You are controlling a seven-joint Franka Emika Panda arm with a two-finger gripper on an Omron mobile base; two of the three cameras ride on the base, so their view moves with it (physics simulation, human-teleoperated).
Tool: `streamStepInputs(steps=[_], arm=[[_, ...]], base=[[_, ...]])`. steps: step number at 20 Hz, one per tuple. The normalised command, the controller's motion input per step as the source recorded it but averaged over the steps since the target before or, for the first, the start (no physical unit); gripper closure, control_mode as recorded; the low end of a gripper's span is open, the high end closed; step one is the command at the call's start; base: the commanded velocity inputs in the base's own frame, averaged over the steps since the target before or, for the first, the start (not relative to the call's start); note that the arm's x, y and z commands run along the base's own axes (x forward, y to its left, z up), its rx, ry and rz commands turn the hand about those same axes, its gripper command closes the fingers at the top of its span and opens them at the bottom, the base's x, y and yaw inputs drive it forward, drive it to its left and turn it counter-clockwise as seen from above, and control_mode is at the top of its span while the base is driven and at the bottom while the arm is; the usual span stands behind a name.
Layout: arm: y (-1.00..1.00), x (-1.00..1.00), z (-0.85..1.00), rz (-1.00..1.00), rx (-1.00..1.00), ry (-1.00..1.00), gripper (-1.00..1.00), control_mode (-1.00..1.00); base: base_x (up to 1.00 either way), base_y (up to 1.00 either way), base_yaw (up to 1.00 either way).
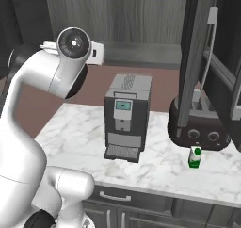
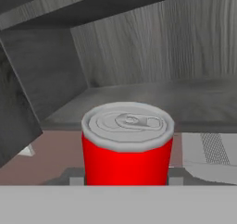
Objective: Sort all alcoholic drinks to one cabinet, and non-alcoholic drinks to the other.
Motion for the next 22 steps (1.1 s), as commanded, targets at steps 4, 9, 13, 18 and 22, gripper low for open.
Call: streamStepInputs(steps=[4,9,13,18,22], arm=[[-0.35,0.68,0.02,-0.07,-0.01,-0.02,1.00,-1.00],[0.09,0.05,0.24,-0.05,-0.03,-0.04,1.00,-1.00],[0.23,0.09,0.13,-0.06,-0.04,-0.02,1.00,-1.00],[0.39,0.39,0.00,0.00,-0.07,-0.02,1.00,-1.00],[0.22,0.70,0.00,0.00,-0.05,-0.01,1.00,-1.00]], base=[[0.00,0.00,0.00],[0.00,0.00,0.00],[0.00,0.00,0.00],[0.00,0.00,0.00],[0.00,0.00,0.00]])
